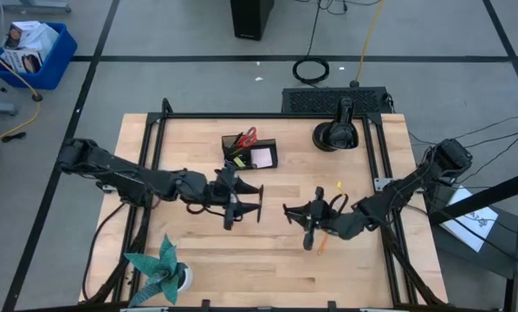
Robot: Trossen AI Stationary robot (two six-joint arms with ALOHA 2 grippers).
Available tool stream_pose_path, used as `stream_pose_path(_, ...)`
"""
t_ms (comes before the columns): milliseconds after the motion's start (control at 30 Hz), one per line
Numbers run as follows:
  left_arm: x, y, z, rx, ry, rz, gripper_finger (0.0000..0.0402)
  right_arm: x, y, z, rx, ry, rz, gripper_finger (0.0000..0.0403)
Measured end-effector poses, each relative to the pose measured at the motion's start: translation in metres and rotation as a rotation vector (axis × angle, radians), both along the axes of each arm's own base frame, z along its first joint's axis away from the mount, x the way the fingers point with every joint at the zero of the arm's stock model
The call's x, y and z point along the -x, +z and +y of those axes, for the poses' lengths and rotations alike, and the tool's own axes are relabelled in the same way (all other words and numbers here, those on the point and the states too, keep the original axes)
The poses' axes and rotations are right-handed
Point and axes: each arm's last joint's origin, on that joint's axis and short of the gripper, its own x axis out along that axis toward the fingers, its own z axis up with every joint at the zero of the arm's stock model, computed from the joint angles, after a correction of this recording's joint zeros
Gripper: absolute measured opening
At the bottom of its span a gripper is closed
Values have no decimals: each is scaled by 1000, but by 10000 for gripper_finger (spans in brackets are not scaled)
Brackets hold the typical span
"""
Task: Pick and place office supplies into organizer
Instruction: Put the black pen into the black desk organizer
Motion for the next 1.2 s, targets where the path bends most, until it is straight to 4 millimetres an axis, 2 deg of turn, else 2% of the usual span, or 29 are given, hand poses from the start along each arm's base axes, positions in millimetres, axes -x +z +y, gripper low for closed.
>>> stream_pose_path(133, -18, -18, -4, 9, -8, -6, 239, -6, 3, -8, -11, 25, -17, 24)
stream_pose_path(200, -22, -19, -6, -9, -6, -53, 239, -7, 3, -10, -13, 17, -14, 25)
stream_pose_path(500, -24, -18, -2, -4, 29, -76, 239, -7, 3, -10, -21, 14, -17, 25)
stream_pose_path(733, -40, -30, -3, -25, 35, -95, 239, -7, 3, -10, -25, 13, -18, 25)
stream_pose_path(967, -40, -32, -1, -14, 26, -81, 239, -8, 4, -10, -37, 12, -30, 26)
stream_pose_path(1200, -49, -46, -2, 15, 27, -78, 239, -8, 4, -10, -24, 15, -33, 25)
